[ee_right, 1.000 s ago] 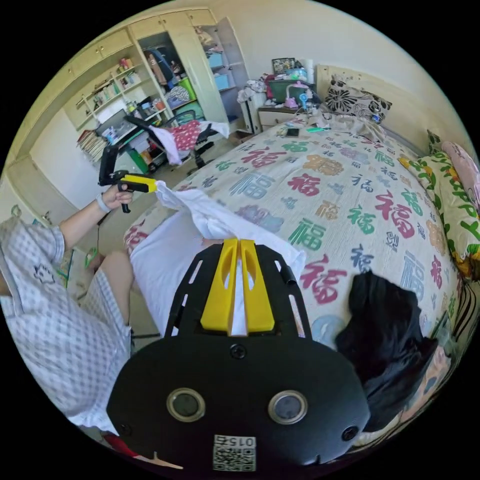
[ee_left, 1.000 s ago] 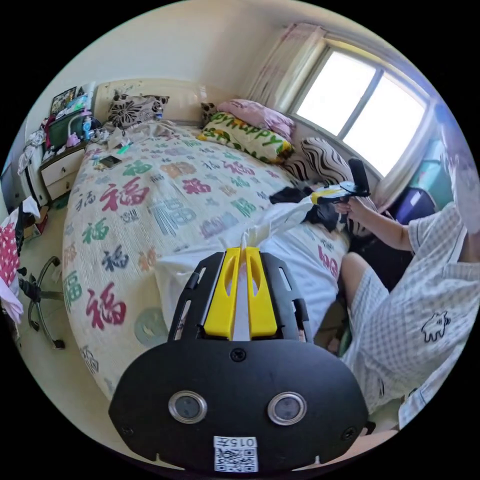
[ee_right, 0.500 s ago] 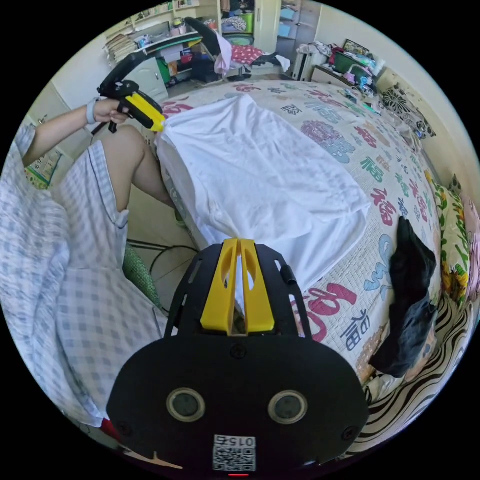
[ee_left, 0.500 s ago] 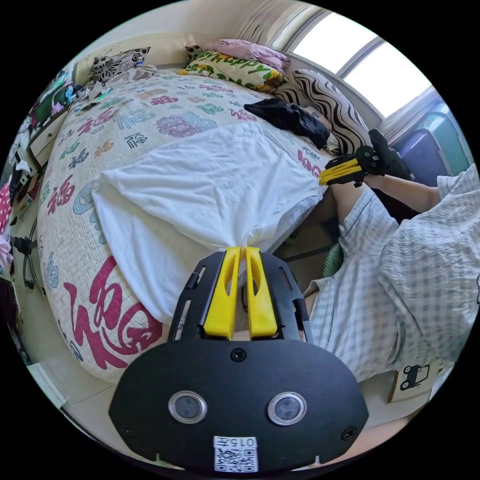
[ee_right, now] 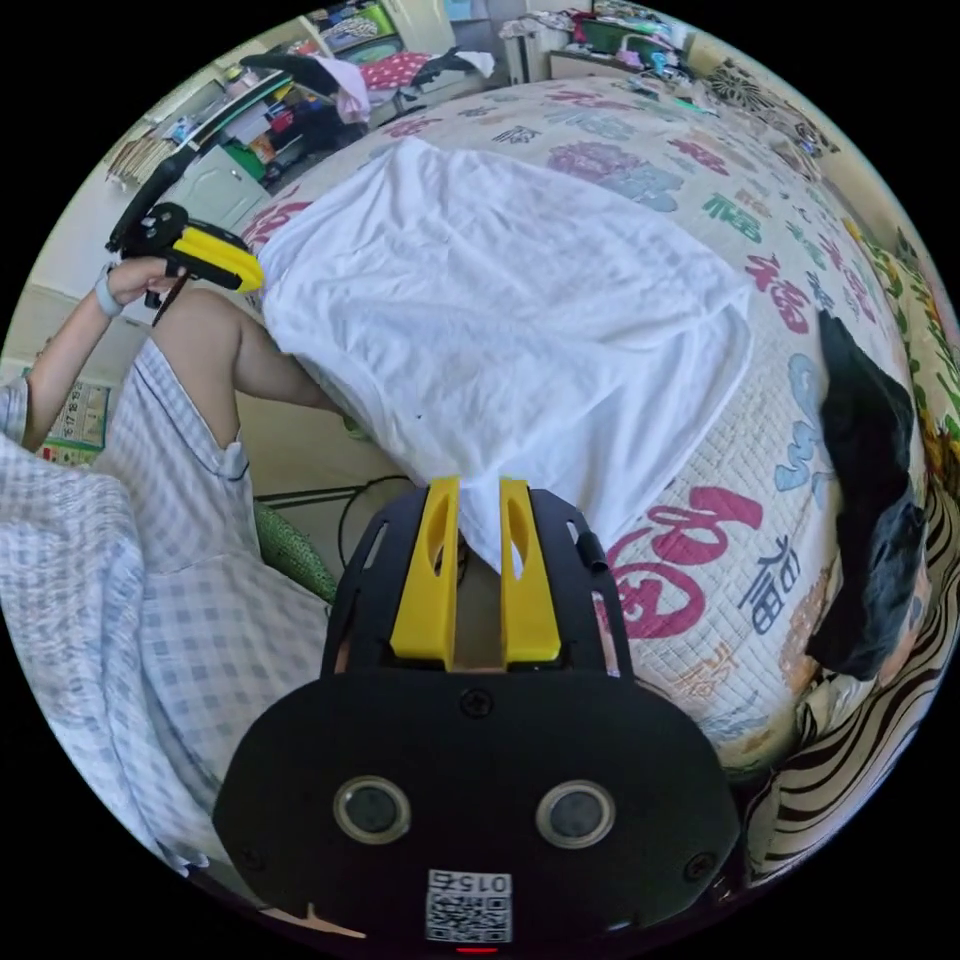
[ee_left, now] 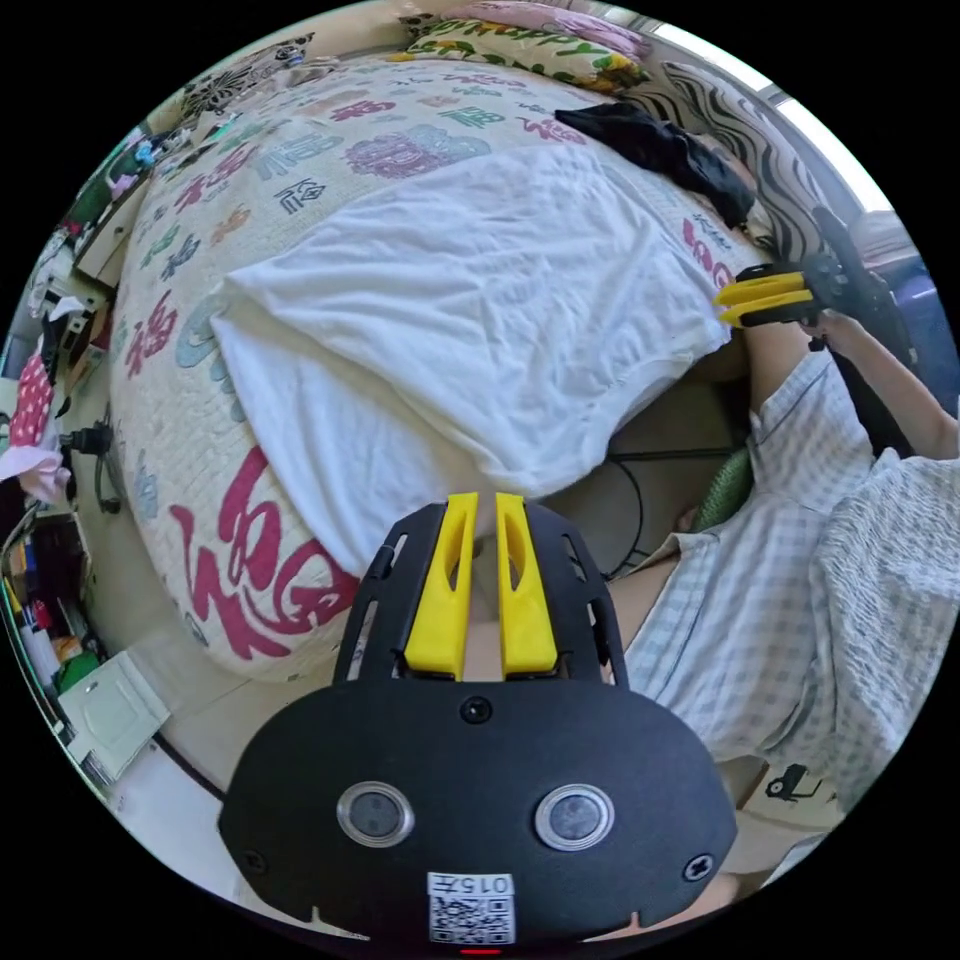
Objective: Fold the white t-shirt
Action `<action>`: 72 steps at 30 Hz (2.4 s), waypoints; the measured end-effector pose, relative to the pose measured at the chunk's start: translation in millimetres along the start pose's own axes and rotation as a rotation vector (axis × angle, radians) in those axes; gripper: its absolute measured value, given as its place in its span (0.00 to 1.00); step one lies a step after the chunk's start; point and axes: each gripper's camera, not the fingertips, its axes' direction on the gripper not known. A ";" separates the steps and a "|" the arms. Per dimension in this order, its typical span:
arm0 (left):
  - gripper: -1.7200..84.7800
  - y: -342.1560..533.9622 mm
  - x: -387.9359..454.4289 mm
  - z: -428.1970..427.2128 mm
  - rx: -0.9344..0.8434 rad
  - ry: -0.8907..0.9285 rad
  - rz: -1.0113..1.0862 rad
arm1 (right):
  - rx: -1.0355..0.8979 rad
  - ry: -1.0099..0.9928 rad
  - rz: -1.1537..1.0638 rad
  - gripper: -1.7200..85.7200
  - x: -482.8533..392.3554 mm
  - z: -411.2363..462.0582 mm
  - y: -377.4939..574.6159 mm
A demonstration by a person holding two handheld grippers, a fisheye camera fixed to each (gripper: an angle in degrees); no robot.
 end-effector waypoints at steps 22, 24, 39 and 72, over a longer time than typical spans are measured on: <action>0.10 32.4 -205.8 -7.2 0.406 0.292 -0.620 | 0.316 -0.281 0.518 0.10 174.3 -8.1 -49.1; 0.11 32.7 -226.7 2.8 0.422 0.321 -0.703 | 0.296 -0.276 0.585 0.11 202.7 -0.2 -70.9; 0.02 40.1 -284.2 42.4 0.402 0.376 -0.779 | 0.197 -0.379 0.692 0.02 249.9 40.9 -154.5; 0.09 160.5 -128.2 65.1 -0.051 0.184 -0.508 | 0.005 -0.158 -0.305 0.12 -139.4 48.6 -556.6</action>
